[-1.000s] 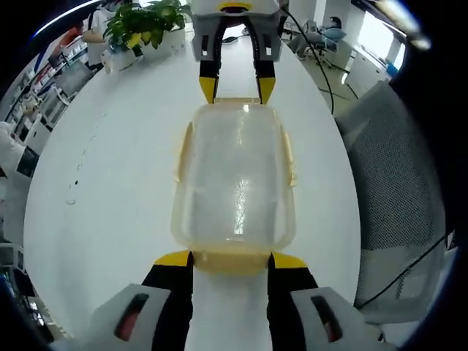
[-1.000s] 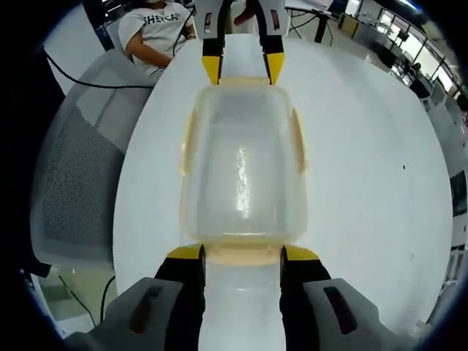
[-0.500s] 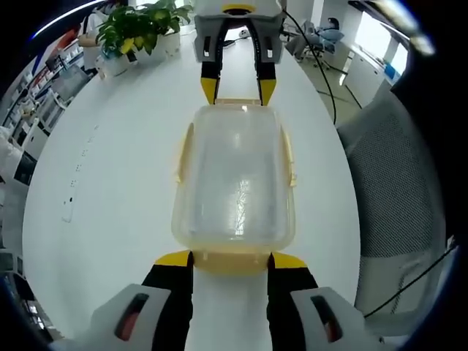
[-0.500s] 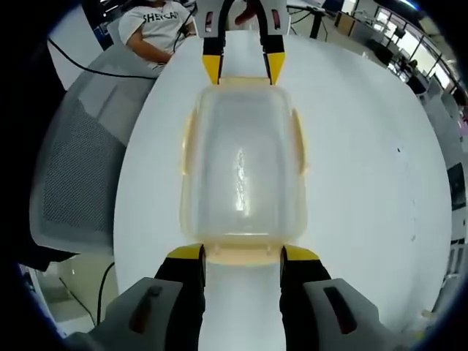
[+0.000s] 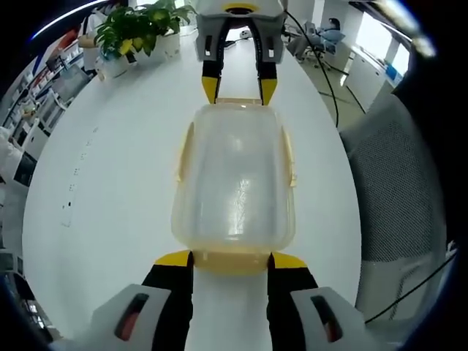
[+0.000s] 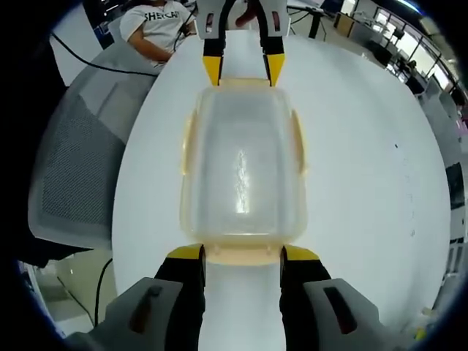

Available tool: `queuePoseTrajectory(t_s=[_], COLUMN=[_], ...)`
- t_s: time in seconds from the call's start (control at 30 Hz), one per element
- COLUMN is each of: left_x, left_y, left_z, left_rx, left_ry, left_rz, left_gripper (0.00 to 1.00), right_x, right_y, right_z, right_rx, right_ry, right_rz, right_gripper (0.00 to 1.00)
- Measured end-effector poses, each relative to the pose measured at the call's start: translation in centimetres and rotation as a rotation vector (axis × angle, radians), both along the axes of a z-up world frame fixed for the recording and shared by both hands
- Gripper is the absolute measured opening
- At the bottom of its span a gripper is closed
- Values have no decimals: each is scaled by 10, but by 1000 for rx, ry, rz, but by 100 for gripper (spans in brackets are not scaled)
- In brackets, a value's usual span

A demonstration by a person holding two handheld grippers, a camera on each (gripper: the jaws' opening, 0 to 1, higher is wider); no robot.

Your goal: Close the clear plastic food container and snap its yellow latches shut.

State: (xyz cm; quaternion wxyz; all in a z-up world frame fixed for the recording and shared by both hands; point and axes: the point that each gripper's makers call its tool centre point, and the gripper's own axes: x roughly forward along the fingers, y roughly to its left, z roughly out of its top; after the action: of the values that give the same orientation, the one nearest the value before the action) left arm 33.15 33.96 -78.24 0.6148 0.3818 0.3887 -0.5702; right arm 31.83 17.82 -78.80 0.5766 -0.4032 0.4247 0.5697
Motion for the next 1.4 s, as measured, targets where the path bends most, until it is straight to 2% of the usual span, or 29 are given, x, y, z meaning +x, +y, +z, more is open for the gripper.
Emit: queuePoseTrajectory(t_s=[0.4, 0.47, 0.5, 0.53, 0.8, 1.1, 1.4], left_x=[-2, -2, 0, -1, -1, -2, -2], left_y=[-3, -5, -8, -9, -4, -4, -3], left_z=[-2, 0, 5, 5, -6, -5, -6], left_rx=[4, 4, 4, 7, 30, 17, 13], left_ry=[11, 3, -32, -33, -13, 3, 8], left_rz=[3, 2, -16, -17, -11, 4, 1], left_gripper=[34, 34, 34, 34, 34, 34, 34], right_x=[-2, -1, 0, 0, -3, -2, -3], right_y=[-3, -5, -7, -8, -3, -5, -4], right_z=[-1, -1, -1, -1, -4, -6, -5], right_rx=[-1, -6, -7, -7, 4, 53, 66], right_ry=[-15, -24, -21, -21, -20, -17, -25], right_rz=[8, 10, 3, 1, -1, -18, -19], right_gripper=[37, 36, 37, 37, 37, 37, 38])
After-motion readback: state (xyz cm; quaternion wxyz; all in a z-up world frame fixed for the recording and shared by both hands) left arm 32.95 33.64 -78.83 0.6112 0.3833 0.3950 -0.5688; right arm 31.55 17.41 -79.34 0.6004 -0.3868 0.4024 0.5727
